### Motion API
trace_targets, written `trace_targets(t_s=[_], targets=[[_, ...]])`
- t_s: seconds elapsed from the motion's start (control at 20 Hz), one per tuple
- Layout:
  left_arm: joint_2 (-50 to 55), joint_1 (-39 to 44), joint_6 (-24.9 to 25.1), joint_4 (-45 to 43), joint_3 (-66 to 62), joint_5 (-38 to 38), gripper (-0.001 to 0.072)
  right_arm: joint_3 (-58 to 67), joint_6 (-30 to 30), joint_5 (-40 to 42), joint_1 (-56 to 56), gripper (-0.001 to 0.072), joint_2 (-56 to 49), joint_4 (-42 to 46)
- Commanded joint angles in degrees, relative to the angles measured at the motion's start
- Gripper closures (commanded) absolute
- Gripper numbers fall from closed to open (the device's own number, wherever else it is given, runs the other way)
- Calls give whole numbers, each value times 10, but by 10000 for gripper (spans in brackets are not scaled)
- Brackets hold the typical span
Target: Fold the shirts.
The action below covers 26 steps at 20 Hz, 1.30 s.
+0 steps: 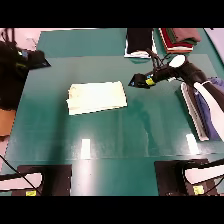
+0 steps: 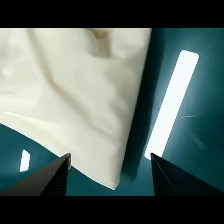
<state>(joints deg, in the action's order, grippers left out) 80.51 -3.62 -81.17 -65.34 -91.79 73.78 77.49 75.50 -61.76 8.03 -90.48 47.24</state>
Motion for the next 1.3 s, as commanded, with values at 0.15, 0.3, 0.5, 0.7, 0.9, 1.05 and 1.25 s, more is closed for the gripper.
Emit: trace_targets(t_s=[0.15,0.3,0.5,0.7,0.9,1.05,1.25], targets=[[0,26,23,32,214,-33,290,-4,1,2,-7,146,2,-12],[0,67,37,32,280,-83,290,17,1,0,-5,164,2,-12],[-1,78,36,31,290,-103,376,33,2,-14,-5,164,3,-12],[-26,78,37,-14,282,-75,682,33,2,-22,-5,165,3,-12],[-84,78,37,-62,318,3,681,33,2,-23,-5,164,3,-11],[-86,78,37,-62,379,-10,675,33,2,-12,-5,165,3,-12],[-91,77,33,-81,399,-38,243,33,2,-19,-10,161,3,-12]])
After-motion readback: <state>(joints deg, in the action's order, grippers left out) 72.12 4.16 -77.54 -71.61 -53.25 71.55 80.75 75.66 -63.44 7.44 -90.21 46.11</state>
